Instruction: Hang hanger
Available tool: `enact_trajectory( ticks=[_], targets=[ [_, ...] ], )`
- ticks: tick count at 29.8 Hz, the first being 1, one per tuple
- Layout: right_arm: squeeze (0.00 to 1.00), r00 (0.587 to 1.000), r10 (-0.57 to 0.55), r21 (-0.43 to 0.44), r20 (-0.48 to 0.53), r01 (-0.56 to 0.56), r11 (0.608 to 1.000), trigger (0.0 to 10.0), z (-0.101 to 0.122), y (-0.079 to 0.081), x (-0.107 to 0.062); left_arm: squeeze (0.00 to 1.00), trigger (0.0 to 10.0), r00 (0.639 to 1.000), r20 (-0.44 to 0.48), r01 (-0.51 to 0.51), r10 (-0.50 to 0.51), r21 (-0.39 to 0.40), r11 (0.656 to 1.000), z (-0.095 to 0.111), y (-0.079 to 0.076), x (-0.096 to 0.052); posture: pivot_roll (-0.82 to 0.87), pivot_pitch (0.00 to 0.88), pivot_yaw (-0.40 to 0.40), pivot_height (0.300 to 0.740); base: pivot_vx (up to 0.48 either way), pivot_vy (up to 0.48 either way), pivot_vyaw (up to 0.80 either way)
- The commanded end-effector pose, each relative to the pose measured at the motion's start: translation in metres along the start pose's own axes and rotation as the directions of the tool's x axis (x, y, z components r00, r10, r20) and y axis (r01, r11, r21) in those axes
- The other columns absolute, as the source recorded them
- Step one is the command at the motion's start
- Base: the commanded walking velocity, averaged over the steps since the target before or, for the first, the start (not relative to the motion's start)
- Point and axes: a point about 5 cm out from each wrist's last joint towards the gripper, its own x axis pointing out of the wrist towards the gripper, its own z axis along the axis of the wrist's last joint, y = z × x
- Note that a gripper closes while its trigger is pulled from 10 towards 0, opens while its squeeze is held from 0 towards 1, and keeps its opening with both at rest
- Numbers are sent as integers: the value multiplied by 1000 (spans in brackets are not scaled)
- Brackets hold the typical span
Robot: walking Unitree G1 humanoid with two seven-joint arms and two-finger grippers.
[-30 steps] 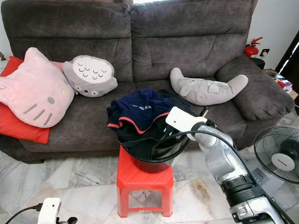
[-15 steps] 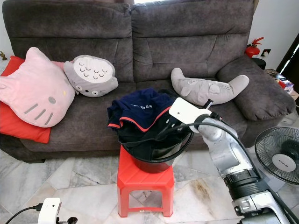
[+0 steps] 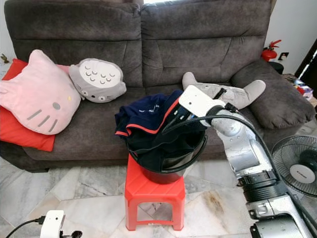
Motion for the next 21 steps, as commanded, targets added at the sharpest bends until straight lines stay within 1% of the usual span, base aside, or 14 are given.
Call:
enact_trajectory(
  ticks=[1,2,4,5,6,7,8,9,13,14,15,16,20,21],
  targets=[
    [0,999,41,-1,6,-41,999,0,4,3,-2,0,10000,1000,-20,-1,1,14,1000,-3,2,-1,-228,0,18,740,0,0,0],
    [0,996,92,-10,-15,-92,996,0,0,11,-3,0,10000,1000,-20,0,1,13,1000,-3,2,-1,-228,0,18,740,0,0,0],
    [0,995,102,-12,-19,-103,995,0,-1,12,-3,0,10000,1000,-20,0,1,13,1000,-3,2,-1,-228,0,18,740,0,0,0],
    [0,992,114,21,-51,-113,993,0,-6,16,-5,0,10000,1000,-20,2,-2,13,1000,-2,2,-1,-226,0,20,740,0,0,0],
    [0,989,134,26,-61,-133,991,3255,-8,19,-6,0,10000,1000,-20,2,-2,13,1000,-2,2,-1,-229,0,21,740,0,0,0],
    [0,987,148,27,-66,-147,989,7922,-9,21,-6,0,10000,1000,-21,2,-2,13,1000,-2,2,-1,-229,0,21,740,0,0,0],
    [0,979,184,17,-84,-183,983,7922,-11,26,-8,0,10000,1000,-21,3,-3,13,1000,-2,2,-1,-229,0,21,740,0,0,0],
    [0,973,212,20,-95,-211,977,10000,-13,30,-9,0,10000,1000,-22,5,-5,15,1000,-2,2,-1,-229,0,21,740,0,0,0],
    [0,967,237,31,-93,-235,972,10000,-13,34,-10,0,10000,1000,-24,10,-9,16,1000,-2,2,0,-230,0,21,740,0,0,0],
    [161,968,237,39,-87,-234,971,10000,-12,33,-10,0,10000,1000,-24,10,-10,17,1000,-2,2,0,-230,0,21,740,0,0,0],
    [161,968,237,45,-83,-234,971,10000,-11,33,-10,0,10000,1000,-24,11,-10,17,1000,-2,2,0,-230,0,21,740,0,0,0],
    [1000,969,234,56,-77,-230,972,10000,-9,31,-10,0,10000,1000,-25,11,-11,16,1000,-2,2,0,-230,0,21,740,0,0,0],
    [1000,970,234,63,-61,-231,971,10000,-3,28,-10,0,10000,1000,-27,13,-13,16,1000,-2,1,0,-232,0,21,740,0,0,0],
    [1000,964,260,56,-54,-257,965,10000,0,29,-12,0,10000,999,-29,16,-16,15,1000,-2,1,0,-232,0,21,740,0,0,0]
  ],
)
